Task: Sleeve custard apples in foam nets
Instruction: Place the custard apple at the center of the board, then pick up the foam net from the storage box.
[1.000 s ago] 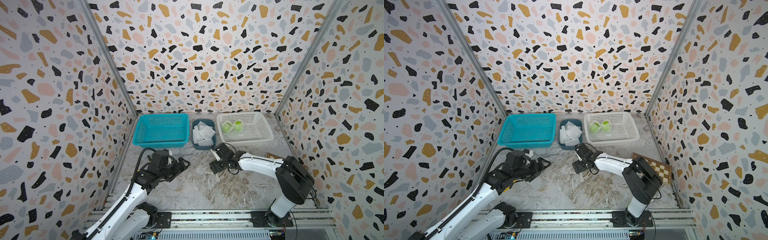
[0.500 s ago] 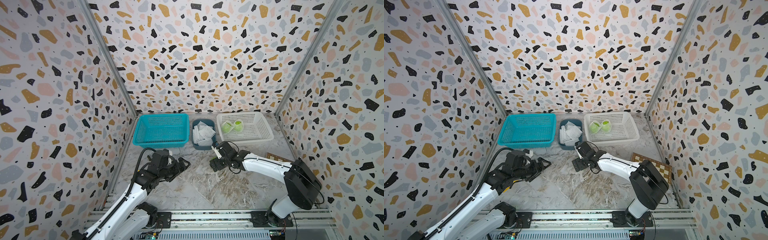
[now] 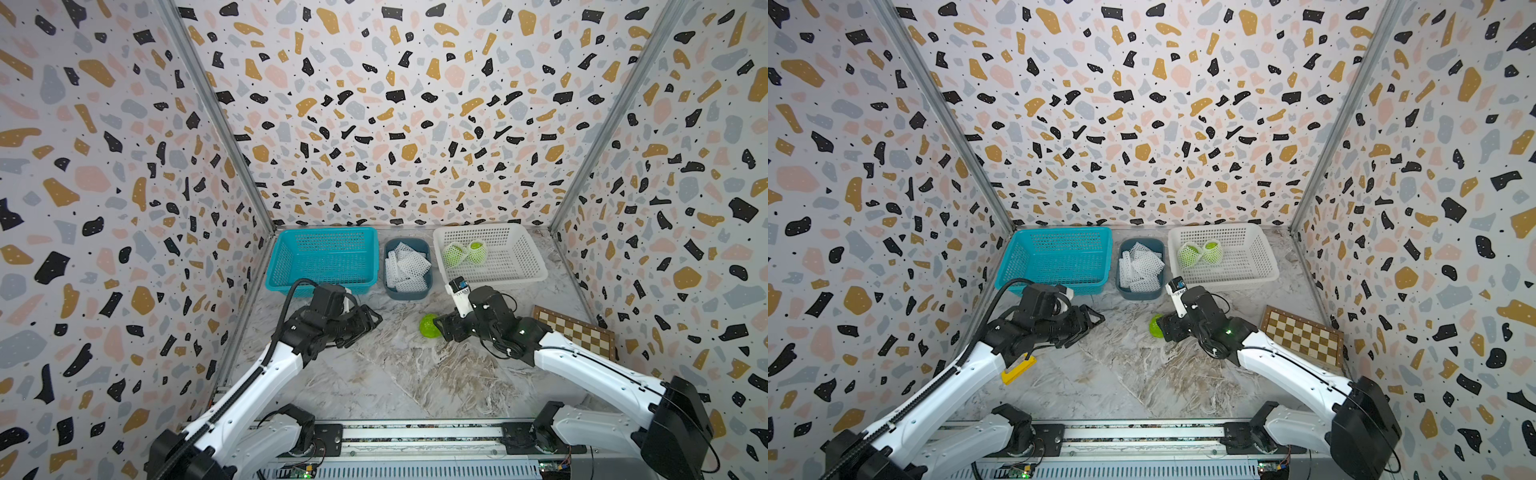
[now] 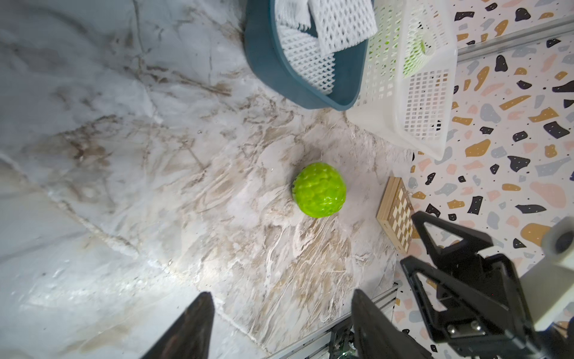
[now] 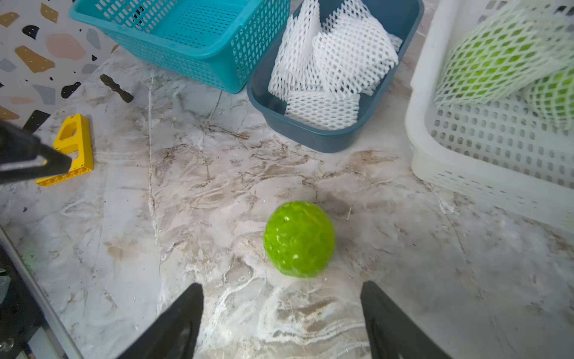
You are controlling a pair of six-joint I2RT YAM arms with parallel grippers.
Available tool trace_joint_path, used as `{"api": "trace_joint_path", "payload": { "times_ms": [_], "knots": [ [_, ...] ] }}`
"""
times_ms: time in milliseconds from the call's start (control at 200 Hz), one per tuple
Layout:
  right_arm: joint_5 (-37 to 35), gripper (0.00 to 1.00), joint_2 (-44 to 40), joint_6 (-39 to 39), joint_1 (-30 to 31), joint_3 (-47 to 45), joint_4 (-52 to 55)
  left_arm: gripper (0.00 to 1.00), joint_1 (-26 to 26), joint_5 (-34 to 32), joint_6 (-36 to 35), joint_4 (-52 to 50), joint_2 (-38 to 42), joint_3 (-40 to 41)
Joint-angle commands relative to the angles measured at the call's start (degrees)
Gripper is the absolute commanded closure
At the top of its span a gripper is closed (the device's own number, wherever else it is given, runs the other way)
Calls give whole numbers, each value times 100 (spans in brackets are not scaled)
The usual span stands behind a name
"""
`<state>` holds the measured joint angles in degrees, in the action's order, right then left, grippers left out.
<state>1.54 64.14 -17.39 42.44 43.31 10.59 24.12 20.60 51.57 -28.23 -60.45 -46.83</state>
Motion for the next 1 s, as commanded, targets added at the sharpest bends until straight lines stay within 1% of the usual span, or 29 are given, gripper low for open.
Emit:
{"api": "trace_joint_path", "payload": {
  "times_ms": [0,90,160,225,320,390,461,691,806,861,996],
  "knots": [
    [362,25,-516,-191,-224,-324,-243,39,-20,101,-478,150,-569,-603],
    [495,25,-891,-191,-347,-600,-293,42,-7,110,-629,201,-1192,-1081],
    [553,25,-1128,-196,-368,-768,-325,42,18,179,-726,238,-1699,-1464],
    [569,25,-1260,-227,-376,-902,-300,42,78,103,-811,221,-2141,-1863],
    [562,25,-1401,-287,-378,-1022,-259,38,149,-22,-933,148,-2795,-2474],
    [595,25,-1518,-336,-387,-1118,-273,37,198,-292,-1079,-32,-3243,-2953],
    [598,25,-1627,-387,-389,-1196,-297,36,212,-368,-1177,-125,-3685,-3411],
    [670,25,-1710,-476,-395,-1246,-296,38,208,-1196,-1663,-943,-5235,-5037],
    [685,25,-1712,-501,-393,-1261,-273,43,216,-1577,-1914,-1385,-5970,-5928],
    [696,25,-1726,-507,-391,-1272,-265,43,215,-1834,-1986,-1652,-6266,-6349],
    [663,25,-1778,-545,-400,-1349,-261,48,207,-2051,-2111,-2051,-6810,-7126]
  ]
}}
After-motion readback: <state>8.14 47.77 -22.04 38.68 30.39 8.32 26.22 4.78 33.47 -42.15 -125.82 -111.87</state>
